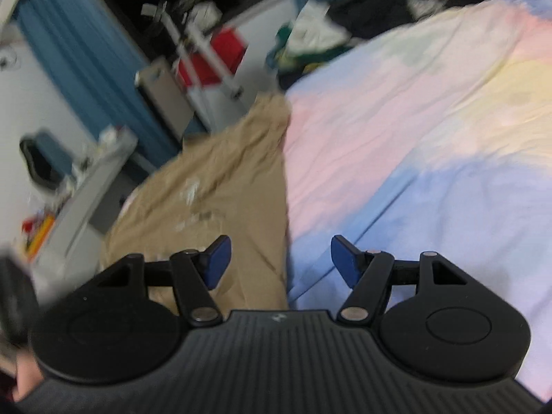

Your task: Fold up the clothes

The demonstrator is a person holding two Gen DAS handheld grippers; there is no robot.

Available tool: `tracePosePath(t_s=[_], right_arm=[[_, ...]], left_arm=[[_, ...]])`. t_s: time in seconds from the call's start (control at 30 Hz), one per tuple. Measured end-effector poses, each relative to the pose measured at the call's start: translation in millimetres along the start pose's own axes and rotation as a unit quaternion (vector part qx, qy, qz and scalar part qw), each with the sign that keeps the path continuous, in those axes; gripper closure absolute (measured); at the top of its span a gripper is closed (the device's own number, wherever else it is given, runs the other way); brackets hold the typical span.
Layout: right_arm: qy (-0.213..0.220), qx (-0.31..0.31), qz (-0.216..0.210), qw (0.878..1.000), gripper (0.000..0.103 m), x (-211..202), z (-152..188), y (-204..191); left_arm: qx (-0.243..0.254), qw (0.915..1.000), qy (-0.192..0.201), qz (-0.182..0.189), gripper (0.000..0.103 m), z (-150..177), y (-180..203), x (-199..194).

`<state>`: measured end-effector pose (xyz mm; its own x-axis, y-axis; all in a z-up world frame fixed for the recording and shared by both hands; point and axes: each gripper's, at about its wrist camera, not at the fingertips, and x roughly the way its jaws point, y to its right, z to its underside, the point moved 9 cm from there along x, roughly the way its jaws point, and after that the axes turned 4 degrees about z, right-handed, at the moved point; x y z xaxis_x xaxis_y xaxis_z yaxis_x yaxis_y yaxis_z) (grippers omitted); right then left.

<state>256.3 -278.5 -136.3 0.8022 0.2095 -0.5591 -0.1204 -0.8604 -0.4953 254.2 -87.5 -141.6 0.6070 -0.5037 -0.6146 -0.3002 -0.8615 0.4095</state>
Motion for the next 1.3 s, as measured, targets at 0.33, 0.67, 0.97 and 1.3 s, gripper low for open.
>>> tracePosePath(t_s=[0.33,0.67,0.97,1.3], right_arm=[[0.046,0.024,0.032,0.998,0.035,-63,38,28],[0.03,0.025,0.041,0.998,0.035,-53,46,29],[0.024,0.029,0.038,0.999,0.035,-50,48,30],[0.021,0.032,0.033,0.999,0.035,-50,48,30]], left_arm=[[0.073,0.9908,-0.09,0.07,0.061,148,89,-13],[0.138,0.9846,-0.107,0.011,0.06,175,85,20],[0.143,0.9842,-0.105,0.005,0.098,164,82,17],[0.053,0.9918,-0.106,0.048,0.1,114,36,-50]])
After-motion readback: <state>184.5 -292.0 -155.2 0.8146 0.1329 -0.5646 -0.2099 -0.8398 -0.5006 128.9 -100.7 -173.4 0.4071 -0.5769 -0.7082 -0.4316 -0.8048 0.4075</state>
